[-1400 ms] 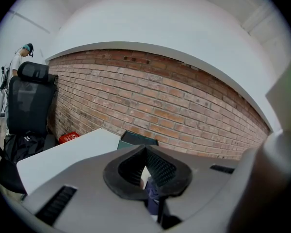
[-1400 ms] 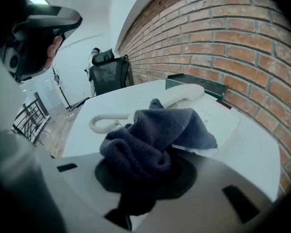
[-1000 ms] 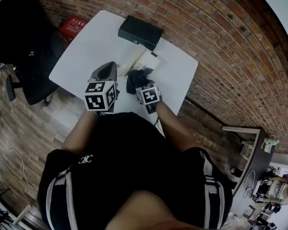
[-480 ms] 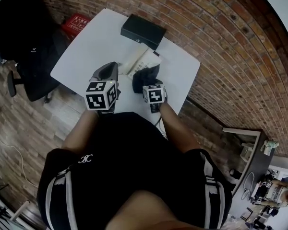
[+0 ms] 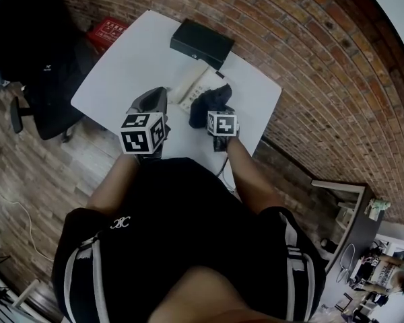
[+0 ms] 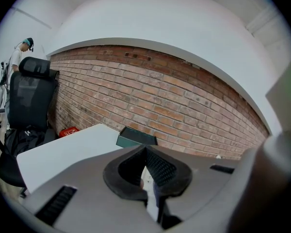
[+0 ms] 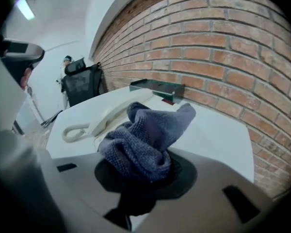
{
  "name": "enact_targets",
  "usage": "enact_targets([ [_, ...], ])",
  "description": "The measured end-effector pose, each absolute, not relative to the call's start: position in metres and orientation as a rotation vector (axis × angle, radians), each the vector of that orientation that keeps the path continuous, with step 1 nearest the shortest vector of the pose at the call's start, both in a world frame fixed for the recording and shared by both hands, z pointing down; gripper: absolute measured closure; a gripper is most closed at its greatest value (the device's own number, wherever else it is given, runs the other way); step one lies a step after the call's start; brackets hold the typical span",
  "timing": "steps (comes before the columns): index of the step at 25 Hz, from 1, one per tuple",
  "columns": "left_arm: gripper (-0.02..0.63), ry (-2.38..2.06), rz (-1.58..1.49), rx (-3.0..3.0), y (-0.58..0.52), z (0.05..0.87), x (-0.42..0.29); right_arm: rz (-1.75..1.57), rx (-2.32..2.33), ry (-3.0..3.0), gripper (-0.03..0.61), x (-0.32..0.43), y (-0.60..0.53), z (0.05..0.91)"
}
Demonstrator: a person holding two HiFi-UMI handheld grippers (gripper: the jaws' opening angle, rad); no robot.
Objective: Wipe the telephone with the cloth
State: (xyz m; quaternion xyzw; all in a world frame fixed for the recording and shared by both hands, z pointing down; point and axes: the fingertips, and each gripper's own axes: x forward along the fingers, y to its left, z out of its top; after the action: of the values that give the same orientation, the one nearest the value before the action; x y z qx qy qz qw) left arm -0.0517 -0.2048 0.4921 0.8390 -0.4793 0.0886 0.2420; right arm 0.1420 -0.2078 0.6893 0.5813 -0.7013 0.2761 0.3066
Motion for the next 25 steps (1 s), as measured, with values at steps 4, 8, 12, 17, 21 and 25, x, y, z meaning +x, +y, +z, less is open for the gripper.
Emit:
enact_targets([
  [4, 0.621, -1.305, 0.252, 2.273, -0.206, 0.497, -0.053, 0.815, 1.712, -1.756, 0.503, 0.174, -0.228, 0.675],
  [8, 0.621, -1.308, 0.253, 2.273, -0.209, 0.496, -0.051, 0.773, 1.718, -1.685, 0.505, 0.195, -0.244, 0.674],
  [12, 0.621, -1.309, 0.266, 2.269, -0.211, 0.498, -0.049, 0.733, 1.726, -1.612, 0.505, 0.208, -0.248, 0.681],
  [17, 0.621, -1.315, 0.29, 2.244, -0.217, 0.505, -0.053, 0.606, 1.713, -1.69, 0.505, 0.194, -0.272, 0.66],
  [21, 0.621, -1.325, 0.296, 2.244, -0.218, 0.505, -0.05, 0.625, 1.687, -1.679, 0.505, 0.194, -0.281, 0.668],
  [25, 0.621, -1.325, 0.309, 2.24, -0.219, 0.506, -0.052, 0.66, 1.653, -1.686, 0.505, 0.191, -0.291, 0.669],
])
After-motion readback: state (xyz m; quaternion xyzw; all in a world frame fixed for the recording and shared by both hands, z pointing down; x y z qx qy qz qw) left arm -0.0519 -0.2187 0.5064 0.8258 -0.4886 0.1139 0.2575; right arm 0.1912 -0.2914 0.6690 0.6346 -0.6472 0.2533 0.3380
